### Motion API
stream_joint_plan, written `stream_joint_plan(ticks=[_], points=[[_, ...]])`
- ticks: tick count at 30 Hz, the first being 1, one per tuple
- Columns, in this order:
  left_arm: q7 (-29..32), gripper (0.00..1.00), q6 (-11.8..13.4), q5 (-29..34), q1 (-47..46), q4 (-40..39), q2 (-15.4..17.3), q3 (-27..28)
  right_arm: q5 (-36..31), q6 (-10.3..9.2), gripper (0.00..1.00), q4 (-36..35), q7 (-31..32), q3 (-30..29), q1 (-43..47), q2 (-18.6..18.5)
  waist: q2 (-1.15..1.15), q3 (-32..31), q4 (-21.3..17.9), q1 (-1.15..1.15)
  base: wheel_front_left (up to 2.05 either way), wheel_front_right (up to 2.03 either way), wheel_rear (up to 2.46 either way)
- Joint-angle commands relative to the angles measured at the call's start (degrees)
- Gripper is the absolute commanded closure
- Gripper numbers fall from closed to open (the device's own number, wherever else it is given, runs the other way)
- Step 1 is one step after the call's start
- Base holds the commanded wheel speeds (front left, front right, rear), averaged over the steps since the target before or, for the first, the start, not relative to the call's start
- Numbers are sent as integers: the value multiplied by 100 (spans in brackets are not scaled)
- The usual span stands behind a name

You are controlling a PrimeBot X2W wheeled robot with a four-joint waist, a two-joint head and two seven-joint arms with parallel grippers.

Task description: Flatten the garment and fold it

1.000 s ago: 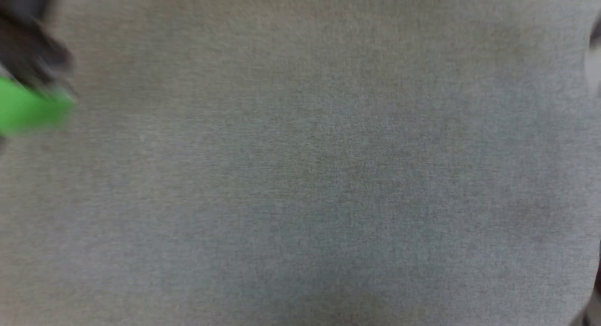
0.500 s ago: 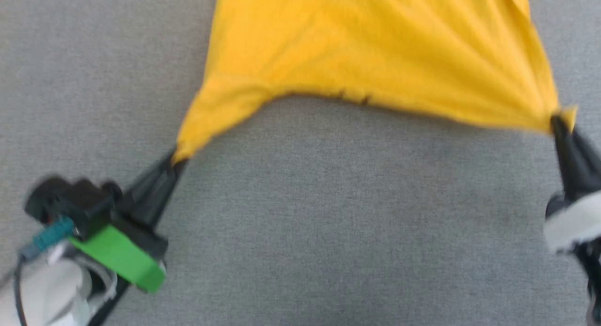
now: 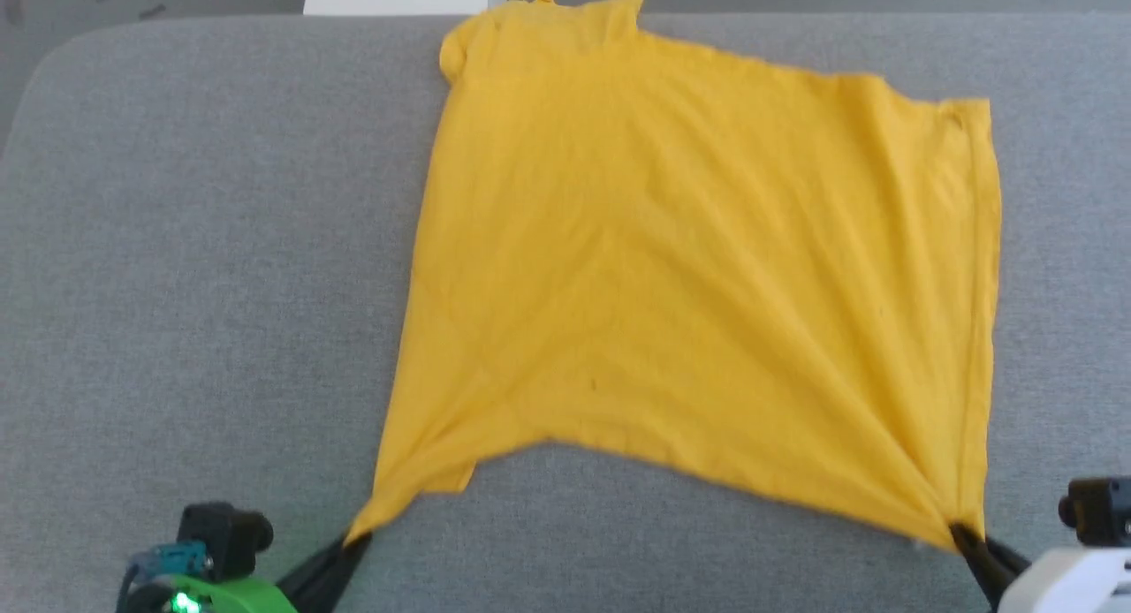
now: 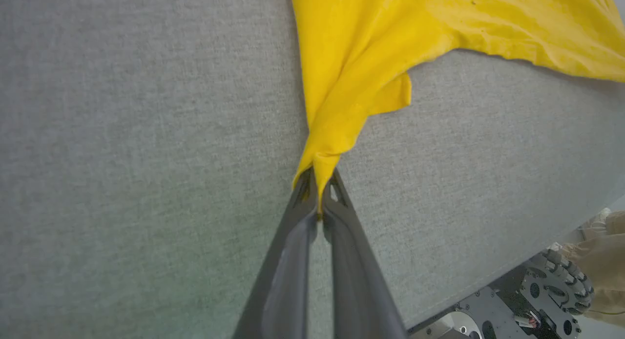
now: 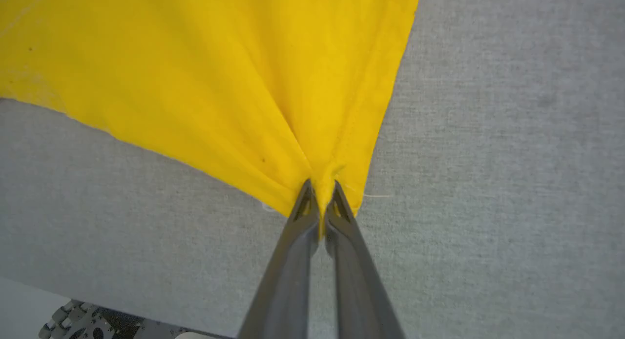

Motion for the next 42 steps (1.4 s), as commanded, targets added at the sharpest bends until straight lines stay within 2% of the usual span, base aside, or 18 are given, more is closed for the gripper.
stream_joint_plan(ticks=[1, 6, 14, 19, 24, 32, 36, 42], points=[[122, 100, 72, -150, 160, 32, 53, -33, 46, -9, 100, 11, 130, -29, 178, -69, 0, -186, -23, 0, 0, 0, 0], [685, 100, 268, -687, 502, -64, 228, -159, 44, -9, 100, 58, 702, -170, 721, -197, 0, -343, 10, 0, 0, 0, 0], [1103, 100, 611, -1228, 984, -339, 475, -269, 289, -9, 100, 132, 1223, -205, 1231, 66, 0, -557, 9, 0, 0, 0, 0], [923, 100, 734, -1268, 1056, -565, 616, -129, 403, -9, 100, -4, 1402, -274, 1360, 122, 0, -687, 24, 0, 0, 0, 0], [662, 100, 795, -937, 784, -698, 708, 67, 406, -9, 100, -172, 1126, -213, 1060, -10, 0, -724, 21, 0, 0, 0, 0], [387, 100, 664, 24, -447, -567, 762, 520, 271, -9, 100, -318, 403, 128, -405, -621, 0, -569, -2, 0, 0, 0, 0], [296, 100, 559, 393, -1304, -435, 796, 906, 170, -9, 100, -287, 38, 386, -1619, -1048, 0, -522, -54, 0, 0, 0, 0], [416, 100, 217, 707, -2767, -282, 905, 1507, -44, -9, 100, -110, -434, 812, -3690, -1573, 0, -587, -160, 0, 0, 0, 0]])
